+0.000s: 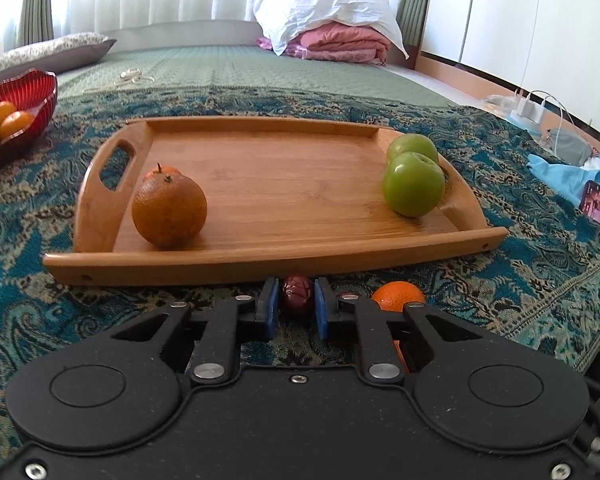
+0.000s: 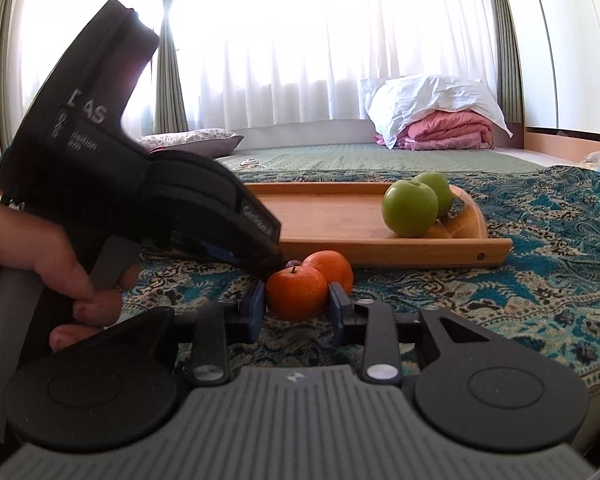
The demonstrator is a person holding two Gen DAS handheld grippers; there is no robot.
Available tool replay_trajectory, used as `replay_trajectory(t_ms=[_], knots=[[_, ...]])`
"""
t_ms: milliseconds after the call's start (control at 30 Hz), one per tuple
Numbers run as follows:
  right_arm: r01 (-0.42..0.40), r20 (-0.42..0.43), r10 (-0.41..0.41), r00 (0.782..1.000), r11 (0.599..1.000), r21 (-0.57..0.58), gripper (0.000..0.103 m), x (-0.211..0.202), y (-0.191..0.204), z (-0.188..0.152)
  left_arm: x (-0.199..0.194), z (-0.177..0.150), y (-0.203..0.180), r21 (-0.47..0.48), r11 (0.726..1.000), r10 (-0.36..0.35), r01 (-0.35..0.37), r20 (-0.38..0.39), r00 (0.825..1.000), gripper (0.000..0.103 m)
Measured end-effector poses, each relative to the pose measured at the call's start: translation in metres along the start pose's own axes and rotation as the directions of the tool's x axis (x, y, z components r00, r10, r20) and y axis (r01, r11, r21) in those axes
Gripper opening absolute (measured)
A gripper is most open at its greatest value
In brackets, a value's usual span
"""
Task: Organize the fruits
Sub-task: 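Carry the tangerine and the red date over the wooden tray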
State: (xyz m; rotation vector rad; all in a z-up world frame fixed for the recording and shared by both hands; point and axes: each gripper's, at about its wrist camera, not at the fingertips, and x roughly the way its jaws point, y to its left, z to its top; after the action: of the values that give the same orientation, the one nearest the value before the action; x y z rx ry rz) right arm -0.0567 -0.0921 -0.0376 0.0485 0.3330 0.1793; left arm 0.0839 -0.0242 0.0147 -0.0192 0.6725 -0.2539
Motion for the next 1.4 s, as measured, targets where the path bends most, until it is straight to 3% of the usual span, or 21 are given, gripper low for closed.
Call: replay_trajectory(t_ms=[400, 700, 1400], knots=[[0.054, 0.052, -0.055, 0.997, 0.998, 0.024, 0.038, 0.007, -0.016, 0.023, -0.019, 0.015, 0.004, 0.017, 0.999, 0.027, -0.028, 0.076, 0.997, 0.018], [0.082, 0.048, -0.084, 0.995, 0.996, 0.035, 0.038, 0.035, -0.028, 0.044, -0.009, 0.026, 0.012, -0.005, 1.000, 0.021, -0.021, 0.097, 0.995, 0.018], [0.105, -0.126, -0.091, 0.988, 0.988, 0.111, 0.038, 0.105, -0.047, 0.052, 0.033, 0.037, 0.027, -0.023, 0.998, 0.054, -0.053, 0.062, 0.997, 0.018]])
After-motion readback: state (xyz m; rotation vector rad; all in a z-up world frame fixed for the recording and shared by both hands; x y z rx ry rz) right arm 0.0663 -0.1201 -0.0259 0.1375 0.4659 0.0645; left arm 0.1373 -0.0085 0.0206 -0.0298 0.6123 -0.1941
